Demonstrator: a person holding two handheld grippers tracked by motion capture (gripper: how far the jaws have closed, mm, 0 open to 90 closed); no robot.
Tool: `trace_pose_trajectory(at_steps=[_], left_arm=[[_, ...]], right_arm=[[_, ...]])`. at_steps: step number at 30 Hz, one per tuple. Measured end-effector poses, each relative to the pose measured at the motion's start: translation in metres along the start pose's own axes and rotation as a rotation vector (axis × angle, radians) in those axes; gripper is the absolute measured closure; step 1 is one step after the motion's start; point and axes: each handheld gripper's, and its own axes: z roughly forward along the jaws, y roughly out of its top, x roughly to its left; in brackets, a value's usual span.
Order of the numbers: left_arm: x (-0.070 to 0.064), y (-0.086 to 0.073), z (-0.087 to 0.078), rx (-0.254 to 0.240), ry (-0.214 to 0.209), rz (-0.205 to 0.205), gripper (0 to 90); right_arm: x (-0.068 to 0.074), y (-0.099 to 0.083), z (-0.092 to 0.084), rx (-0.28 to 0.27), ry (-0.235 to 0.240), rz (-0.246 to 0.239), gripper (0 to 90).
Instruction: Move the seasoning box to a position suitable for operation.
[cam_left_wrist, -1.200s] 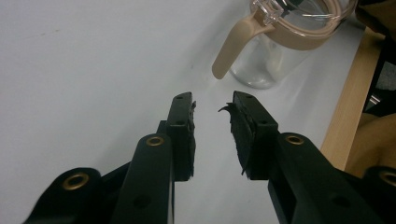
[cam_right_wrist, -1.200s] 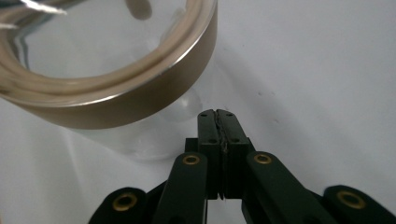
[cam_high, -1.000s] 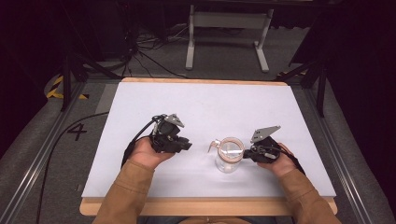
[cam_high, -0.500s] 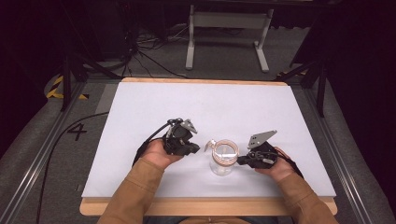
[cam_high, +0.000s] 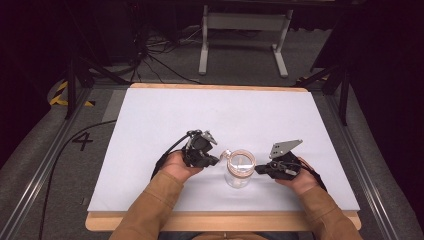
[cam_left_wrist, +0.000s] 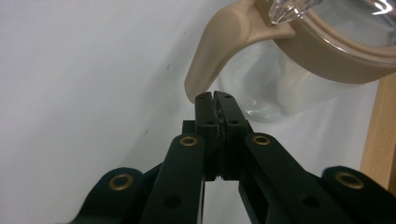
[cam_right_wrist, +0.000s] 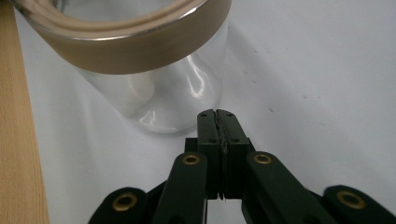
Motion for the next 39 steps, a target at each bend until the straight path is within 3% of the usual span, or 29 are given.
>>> trace_pose_trajectory(at_steps=[9,12,18,26,39], left_arm=[[0.0,0.002,0.005,0.002,0.024,0.001,89.2],[0.0,0.003,0.006,0.008,0.014,0.003,89.3],[-0.001,0.009,0.013,0.006,0.018,0.042,89.4],[0.007,0.015,0.017,-0.006,0.023,0.049,89.6],[0.019,0.022,0.025,-0.054,0.029,0.013,89.7]], right_arm=[[0.001,-0.002,-0.001,-0.011,0.0,-0.003,89.3],[0.002,-0.002,-0.001,-0.01,-0.001,-0.001,89.3],[0.003,-0.006,-0.004,-0.013,-0.011,0.005,89.3],[0.004,-0.015,-0.013,-0.018,-0.034,0.027,89.3],[0.01,-0.022,-0.016,-0.017,-0.054,0.037,89.3]])
